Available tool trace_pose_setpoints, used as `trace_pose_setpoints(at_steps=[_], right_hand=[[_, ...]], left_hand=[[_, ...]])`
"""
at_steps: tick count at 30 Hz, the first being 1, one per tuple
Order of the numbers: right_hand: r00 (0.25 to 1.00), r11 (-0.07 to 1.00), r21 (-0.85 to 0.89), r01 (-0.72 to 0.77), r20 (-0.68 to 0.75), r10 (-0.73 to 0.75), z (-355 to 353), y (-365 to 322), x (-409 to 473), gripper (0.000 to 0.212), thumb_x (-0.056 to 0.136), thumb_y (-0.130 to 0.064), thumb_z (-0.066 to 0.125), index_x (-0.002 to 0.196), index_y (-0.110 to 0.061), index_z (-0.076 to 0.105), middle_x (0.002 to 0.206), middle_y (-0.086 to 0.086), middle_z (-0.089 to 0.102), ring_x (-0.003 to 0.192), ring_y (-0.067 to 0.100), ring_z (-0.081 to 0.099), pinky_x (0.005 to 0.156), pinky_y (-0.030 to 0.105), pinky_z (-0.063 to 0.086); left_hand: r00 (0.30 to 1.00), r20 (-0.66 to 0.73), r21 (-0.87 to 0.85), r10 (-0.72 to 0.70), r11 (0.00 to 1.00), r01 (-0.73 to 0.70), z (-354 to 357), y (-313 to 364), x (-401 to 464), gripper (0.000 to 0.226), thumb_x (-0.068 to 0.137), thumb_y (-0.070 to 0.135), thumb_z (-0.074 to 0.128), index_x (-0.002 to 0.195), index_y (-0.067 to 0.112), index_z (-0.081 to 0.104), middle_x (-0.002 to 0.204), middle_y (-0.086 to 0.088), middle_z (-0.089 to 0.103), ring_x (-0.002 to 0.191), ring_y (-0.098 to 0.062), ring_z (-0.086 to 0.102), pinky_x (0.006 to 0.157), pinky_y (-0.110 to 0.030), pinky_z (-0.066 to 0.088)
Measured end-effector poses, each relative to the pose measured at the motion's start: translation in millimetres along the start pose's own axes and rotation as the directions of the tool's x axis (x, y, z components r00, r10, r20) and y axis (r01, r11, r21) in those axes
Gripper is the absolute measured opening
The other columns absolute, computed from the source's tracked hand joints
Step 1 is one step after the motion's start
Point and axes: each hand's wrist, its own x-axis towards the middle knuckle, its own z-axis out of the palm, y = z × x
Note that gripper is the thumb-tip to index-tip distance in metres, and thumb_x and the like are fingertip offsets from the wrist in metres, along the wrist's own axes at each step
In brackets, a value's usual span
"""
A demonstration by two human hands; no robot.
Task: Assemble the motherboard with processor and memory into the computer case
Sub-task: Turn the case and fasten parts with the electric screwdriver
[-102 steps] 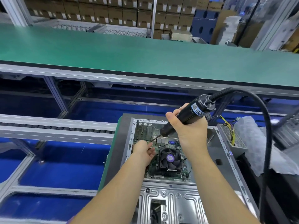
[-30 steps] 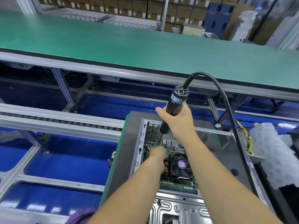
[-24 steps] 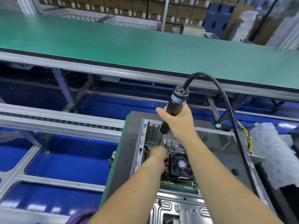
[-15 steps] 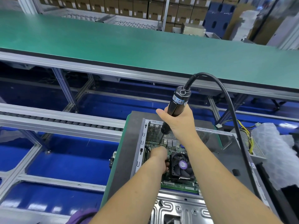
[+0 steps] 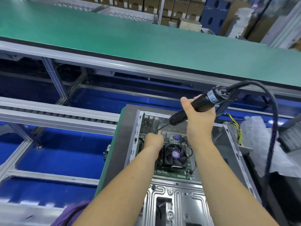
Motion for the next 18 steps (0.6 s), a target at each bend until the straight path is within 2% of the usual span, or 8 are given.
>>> trace_pose_setpoints(at_steps=[2, 4, 8, 9, 11, 14, 16, 18], right_hand=[[0.99, 0.988, 0.151, 0.032, -0.141, -0.01, -23.5, -18.9, -3.8, 0.038, 0.064, -0.035, 0.086, 0.088, -0.024, 0.059, 0.076, -0.011, 0.069, 0.08, 0.015, 0.066, 0.088, 0.035, 0.055], [0.976, 0.966, 0.252, 0.057, -0.218, -0.001, -55.4, -35.4, -5.3, 0.039, 0.069, -0.031, 0.085, 0.094, -0.018, 0.057, 0.079, -0.007, 0.068, 0.079, 0.016, 0.066, 0.089, 0.04, 0.056], [0.945, 0.915, 0.396, 0.073, -0.322, 0.063, -124.4, -48.3, -11.5, 0.026, 0.089, -0.023, 0.076, 0.1, -0.012, 0.056, 0.076, -0.002, 0.066, 0.07, 0.014, 0.065, 0.075, 0.034, 0.058], [0.929, 0.908, 0.411, 0.082, -0.36, 0.079, -139.9, -47.1, -15.1, 0.022, 0.092, -0.022, 0.073, 0.101, -0.011, 0.056, 0.074, -0.003, 0.066, 0.069, 0.014, 0.064, 0.073, 0.032, 0.057], [0.888, 0.883, 0.461, 0.089, -0.439, 0.139, -167.0, -41.2, -23.5, 0.016, 0.096, -0.023, 0.069, 0.099, -0.013, 0.057, 0.075, -0.003, 0.066, 0.069, 0.013, 0.065, 0.071, 0.029, 0.056], [0.857, 0.812, 0.58, 0.073, -0.452, 0.246, -200.3, -31.4, -35.5, 0.015, 0.098, -0.03, 0.064, 0.103, -0.019, 0.056, 0.082, -0.003, 0.065, 0.072, 0.011, 0.066, 0.07, 0.028, 0.056], [0.861, 0.778, 0.627, 0.046, -0.419, 0.287, -212.8, -26.1, -42.9, 0.024, 0.098, -0.036, 0.064, 0.111, -0.018, 0.057, 0.092, 0.0, 0.068, 0.08, 0.013, 0.07, 0.071, 0.029, 0.058], [0.86, 0.758, 0.652, 0.039, -0.407, 0.306, -218.9, -18.8, -49.4, 0.034, 0.097, -0.037, 0.066, 0.119, -0.014, 0.054, 0.097, 0.004, 0.068, 0.084, 0.017, 0.07, 0.075, 0.035, 0.059]], left_hand=[[0.968, 0.005, 0.137, 0.25, 0.959, -0.248, 2.3, 1.7, -7.0, 0.019, 0.094, 0.019, 0.044, 0.076, 0.015, 0.048, 0.07, -0.001, 0.048, 0.063, -0.022, 0.041, 0.061, -0.033, 0.033], [0.888, 0.103, 0.291, 0.448, 0.84, -0.457, 4.1, -0.1, -21.7, 0.027, 0.097, 0.028, 0.044, 0.073, 0.019, 0.051, 0.068, 0.005, 0.055, 0.063, -0.017, 0.049, 0.063, -0.033, 0.04], [0.744, 0.408, 0.397, 0.53, 0.631, -0.667, 22.4, 6.3, -61.6, 0.023, 0.095, 0.03, 0.053, 0.076, 0.025, 0.065, 0.069, 0.012, 0.064, 0.068, -0.012, 0.061, 0.07, -0.031, 0.051], [0.7, 0.484, 0.414, 0.526, 0.567, -0.712, 30.7, 10.4, -73.9, 0.021, 0.094, 0.028, 0.056, 0.079, 0.023, 0.069, 0.075, 0.011, 0.068, 0.073, -0.011, 0.063, 0.073, -0.031, 0.054], [0.61, 0.657, 0.384, 0.442, 0.501, -0.776, 46.4, 17.2, -100.6, 0.016, 0.092, 0.023, 0.063, 0.084, 0.017, 0.076, 0.077, 0.008, 0.07, 0.067, -0.003, 0.061, 0.068, -0.026, 0.053], [0.472, 0.865, 0.361, 0.168, 0.444, -0.82, 59.1, 21.2, -131.5, 0.011, 0.089, 0.023, 0.072, 0.086, 0.015, 0.078, 0.077, 0.004, 0.073, 0.061, -0.001, 0.058, 0.064, -0.023, 0.052], [0.431, 0.901, 0.386, 0.036, 0.386, -0.838, 60.6, 22.8, -142.5, 0.011, 0.088, 0.026, 0.075, 0.085, 0.016, 0.078, 0.071, 0.009, 0.072, 0.056, 0.0, 0.056, 0.061, -0.016, 0.048], [0.44, 0.895, 0.435, -0.07, 0.353, -0.828, 60.6, 28.5, -149.1, 0.01, 0.088, 0.026, 0.075, 0.086, 0.016, 0.078, 0.064, 0.012, 0.068, 0.05, -0.002, 0.055, 0.057, -0.014, 0.046]])
